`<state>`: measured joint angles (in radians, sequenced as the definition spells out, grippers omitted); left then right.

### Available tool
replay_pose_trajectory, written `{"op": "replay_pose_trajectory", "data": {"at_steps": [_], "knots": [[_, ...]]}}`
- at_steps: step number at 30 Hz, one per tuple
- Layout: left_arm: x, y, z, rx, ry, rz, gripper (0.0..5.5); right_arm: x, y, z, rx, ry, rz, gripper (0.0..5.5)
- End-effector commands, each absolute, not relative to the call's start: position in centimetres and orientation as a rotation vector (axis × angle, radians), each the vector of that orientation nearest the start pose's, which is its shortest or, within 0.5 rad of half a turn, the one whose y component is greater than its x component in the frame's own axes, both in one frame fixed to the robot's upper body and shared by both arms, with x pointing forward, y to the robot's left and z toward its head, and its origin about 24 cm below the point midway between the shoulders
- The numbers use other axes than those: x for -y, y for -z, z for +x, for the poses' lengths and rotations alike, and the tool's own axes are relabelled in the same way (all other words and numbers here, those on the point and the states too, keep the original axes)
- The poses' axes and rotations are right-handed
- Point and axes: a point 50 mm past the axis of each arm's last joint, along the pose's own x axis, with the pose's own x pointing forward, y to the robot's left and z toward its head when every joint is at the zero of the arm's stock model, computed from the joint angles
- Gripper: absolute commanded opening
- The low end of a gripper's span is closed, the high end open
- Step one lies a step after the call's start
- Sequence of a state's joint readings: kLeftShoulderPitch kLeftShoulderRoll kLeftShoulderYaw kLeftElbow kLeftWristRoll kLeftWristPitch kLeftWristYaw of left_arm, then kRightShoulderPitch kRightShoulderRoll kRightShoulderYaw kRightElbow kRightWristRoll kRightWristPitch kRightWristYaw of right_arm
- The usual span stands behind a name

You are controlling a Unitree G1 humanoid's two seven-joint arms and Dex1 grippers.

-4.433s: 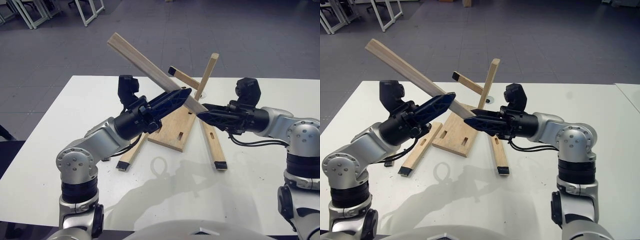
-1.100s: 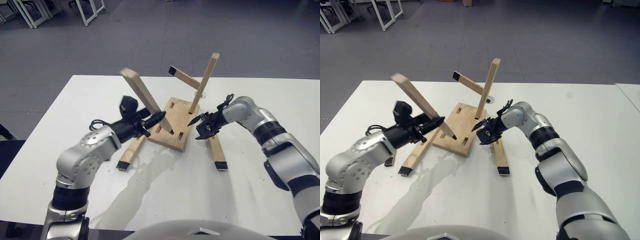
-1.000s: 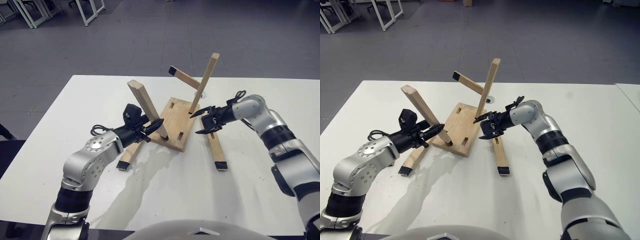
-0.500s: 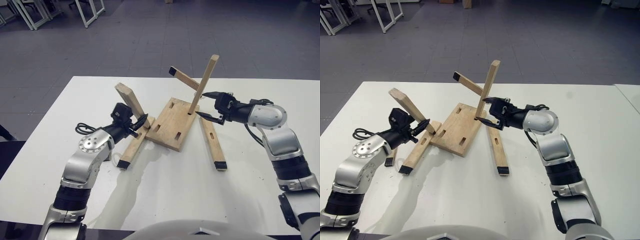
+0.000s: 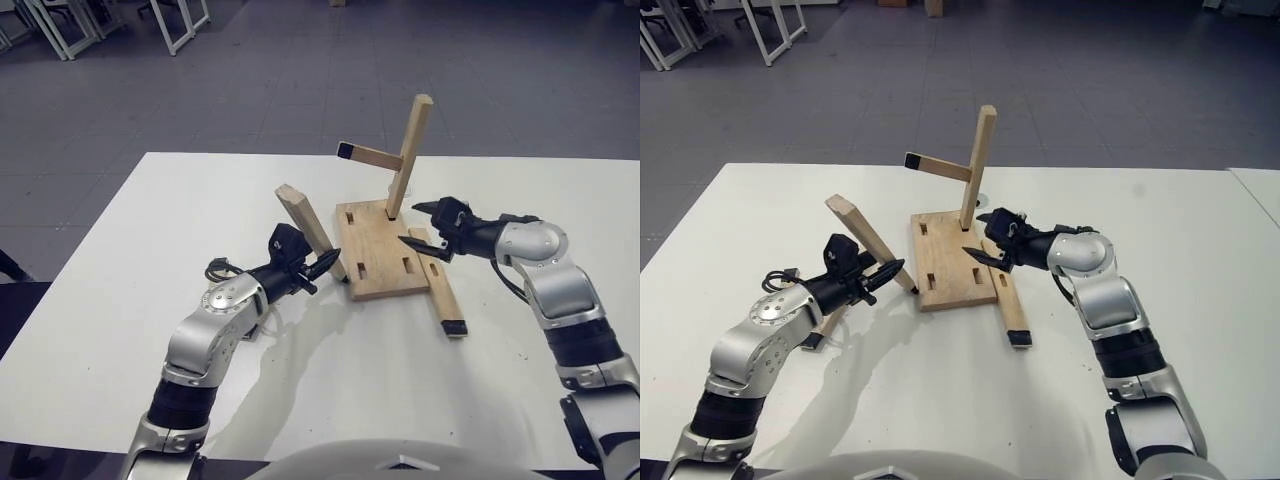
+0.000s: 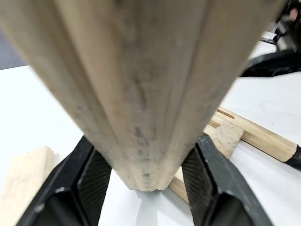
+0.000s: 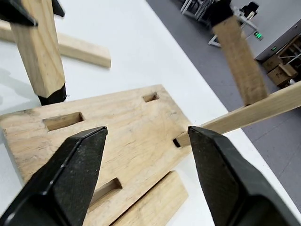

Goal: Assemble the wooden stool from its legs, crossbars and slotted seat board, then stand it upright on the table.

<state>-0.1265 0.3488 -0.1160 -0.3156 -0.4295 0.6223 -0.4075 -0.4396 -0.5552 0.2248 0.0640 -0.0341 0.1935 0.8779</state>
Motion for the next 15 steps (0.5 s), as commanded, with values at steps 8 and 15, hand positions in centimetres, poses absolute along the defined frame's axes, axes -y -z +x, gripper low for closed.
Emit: {"op": "replay_pose_trajectory", "data": {"at_steps": [8, 15], "knots": [[-16.9, -12.7, 26.2, -0.149, 0.591, -0.005, 2.04, 17.5, -6.6, 33.3, -0.274, -0.930, -0.899, 3.15], [-18.2, -12.9, 26.0, -0.138, 0.534, -0.009, 2.04, 20.2, -6.1, 31.8, -0.327, -0.888, -0.873, 3.15]]}}
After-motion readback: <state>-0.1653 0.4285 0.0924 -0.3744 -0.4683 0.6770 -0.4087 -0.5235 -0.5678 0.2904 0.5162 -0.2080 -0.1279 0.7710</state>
